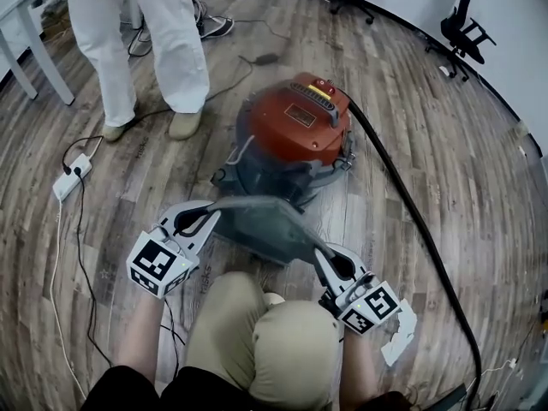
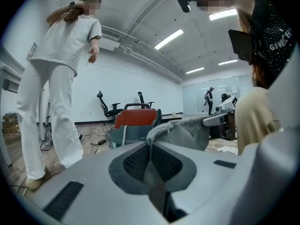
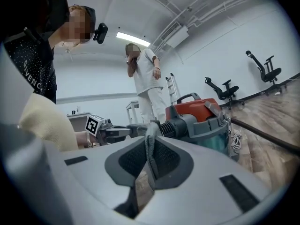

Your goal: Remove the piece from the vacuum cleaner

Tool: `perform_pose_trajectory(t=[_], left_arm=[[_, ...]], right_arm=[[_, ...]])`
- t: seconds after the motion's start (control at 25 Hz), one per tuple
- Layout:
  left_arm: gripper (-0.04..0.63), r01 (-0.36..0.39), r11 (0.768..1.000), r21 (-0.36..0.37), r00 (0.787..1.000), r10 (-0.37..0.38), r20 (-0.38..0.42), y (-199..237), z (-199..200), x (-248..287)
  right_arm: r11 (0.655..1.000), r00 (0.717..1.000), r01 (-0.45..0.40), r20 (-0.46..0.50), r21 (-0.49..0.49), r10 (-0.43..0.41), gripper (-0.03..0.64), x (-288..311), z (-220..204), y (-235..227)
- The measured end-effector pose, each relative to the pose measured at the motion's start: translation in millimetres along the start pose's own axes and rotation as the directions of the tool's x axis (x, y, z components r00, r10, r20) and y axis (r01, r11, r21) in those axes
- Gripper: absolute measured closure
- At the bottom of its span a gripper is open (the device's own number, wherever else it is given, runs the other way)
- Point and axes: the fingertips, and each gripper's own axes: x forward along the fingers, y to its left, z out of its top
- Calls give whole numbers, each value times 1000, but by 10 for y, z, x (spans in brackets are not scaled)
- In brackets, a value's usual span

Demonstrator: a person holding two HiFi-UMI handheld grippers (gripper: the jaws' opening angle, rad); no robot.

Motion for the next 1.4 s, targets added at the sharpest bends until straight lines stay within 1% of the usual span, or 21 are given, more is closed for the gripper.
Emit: perform_pose_trajectory(t=[0.12, 0.16, 0.44, 0.52, 0.56, 0.6, 0.64, 0.76, 0.8, 0.84, 0.88, 0.92, 0.96, 1.0, 1.08, 1.16, 1.2, 1.24, 1.28, 1.32, 1.4], left_arm=[[574, 0, 999, 35, 1000, 1, -22, -80, -18, -54], [574, 0, 999, 36, 1000, 1, -25, -102, -19, -68], [574, 17, 1000, -7, 1000, -17, -13, -282, -47, -159], [574, 11, 999, -46, 1000, -11, 14, -290, -32, -213], [574, 6, 997, -82, 999, -3, 37, -267, -19, -269], [574, 4, 993, -118, 998, 2, 58, -237, -9, -331], [574, 8, 990, -138, 998, 1, 68, -213, -10, -375], [572, 0, 995, -101, 999, 4, 43, -173, -63, -325], [572, -7, 994, -105, 999, 12, 48, -157, -62, -293], [557, -7, 992, -127, 998, 15, 67, -144, -35, -274], [499, 0, 988, -156, 995, 15, 96, -135, 11, -273], [451, 8, 984, -180, 992, 15, 129, -128, 62, -285], [436, 10, 981, -191, 988, 20, 153, -121, 100, -304], [434, 6, 982, -187, 986, 26, 165, -116, 110, -322], [436, 2, 988, -154, 987, 23, 159, -135, 67, -347], [449, 4, 990, -140, 990, 16, 143, -163, 3, -368], [545, 4, 990, -138, 990, 15, 138, -171, -19, -374], [586, 8, 991, -136, 991, 11, 134, -184, -33, -373], [586, 15, 991, -133, 992, 2, 130, -202, -42, -366], [586, 23, 991, -128, 992, -7, 125, -224, -46, -353], [586, 32, 992, -120, 993, -18, 117, -262, -45, -324]], right_arm=[[1000, 1000, -8, 1, -7, 8, 583, 9, 3, 46], [1000, 1000, -11, 0, -9, 11, 583, 5, 0, 63], [999, 999, -35, -11, -36, 35, 584, -52, -39, 176], [998, 999, -52, -4, -35, 52, 586, -101, -39, 211], [998, 998, -58, 8, -21, 58, 588, -152, -39, 221], [998, 998, -55, 20, -3, 55, 588, -211, -44, 213], [999, 999, -44, 25, 9, 44, 588, -257, -59, 183], [1000, 1000, 9, -6, -13, -9, 588, -211, -126, 41], [1000, 1000, 26, -9, -14, -26, 588, -170, -126, 2], [999, 999, 40, -4, -8, -40, 586, -140, -110, -26], [999, 999, 51, 10, 4, -51, 561, -129, -81, -44], [998, 998, 61, 33, 18, -61, 510, -141, -44, -61], [997, 995, 74, 58, 33, -76, 463, -173, -11, -86], [995, 993, 87, 78, 45, -91, 443, -214, 6, -117], [994, 991, 92, 89, 52, -96, 442, -288, -5, -148], [998, 995, 45, 87, 52, -49, 443, -317, -15, -95], [998, 995, 16, 92, 58, -22, 445, -317, -6, -59], [998, 995, -2, 99, 67, -4, 453, -313, 5, -34], [997, 995, -9, 105, 74, 1, 491, -306, 13, -26], [997, 994, -6, 106, 77, -2, 545, -299, 14, -30], [997, 995, -1, 102, 73, -7, 592, -282, 12, -39]])
